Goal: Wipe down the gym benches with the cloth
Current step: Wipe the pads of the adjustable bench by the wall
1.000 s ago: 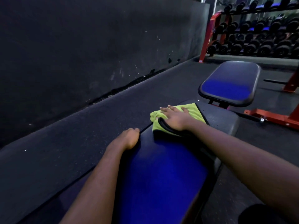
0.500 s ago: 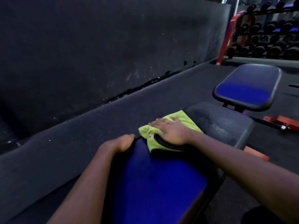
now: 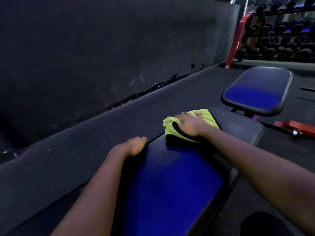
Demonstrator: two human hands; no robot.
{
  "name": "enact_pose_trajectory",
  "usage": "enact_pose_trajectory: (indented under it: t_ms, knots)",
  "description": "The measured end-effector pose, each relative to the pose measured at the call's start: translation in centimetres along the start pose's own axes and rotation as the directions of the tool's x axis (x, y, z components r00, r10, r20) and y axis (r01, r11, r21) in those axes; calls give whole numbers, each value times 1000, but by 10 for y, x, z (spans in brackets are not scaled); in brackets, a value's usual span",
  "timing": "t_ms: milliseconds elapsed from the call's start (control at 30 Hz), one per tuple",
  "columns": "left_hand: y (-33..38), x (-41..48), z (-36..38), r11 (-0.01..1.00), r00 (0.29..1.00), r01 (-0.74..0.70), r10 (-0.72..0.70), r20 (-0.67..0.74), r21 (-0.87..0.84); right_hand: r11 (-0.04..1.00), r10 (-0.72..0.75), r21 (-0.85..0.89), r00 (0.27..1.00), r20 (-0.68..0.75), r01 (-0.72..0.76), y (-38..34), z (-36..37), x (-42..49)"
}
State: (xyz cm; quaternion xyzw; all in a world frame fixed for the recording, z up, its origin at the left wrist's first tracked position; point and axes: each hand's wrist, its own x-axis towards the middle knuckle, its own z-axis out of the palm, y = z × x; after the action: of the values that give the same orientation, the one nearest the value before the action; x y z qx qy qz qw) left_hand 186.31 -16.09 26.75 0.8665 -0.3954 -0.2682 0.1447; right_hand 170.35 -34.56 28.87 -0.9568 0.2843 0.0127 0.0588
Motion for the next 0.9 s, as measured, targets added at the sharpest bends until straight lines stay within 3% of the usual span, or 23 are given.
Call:
enact_pose_trajectory:
  t_ms: [200,400,900]
  knots:
    - [32,15,4,998,998,-55,55,9,-1,999,-49,-16,997,-53,48,2,15,-19]
    - [55,26,16,996,999,-30,28,-22,-87,992,130,11,991,-14,-129,18,1,5]
    - [56,7,24,991,995,-34,21,-97,-131,952,306,48,946,-107,-302,40,14,-93]
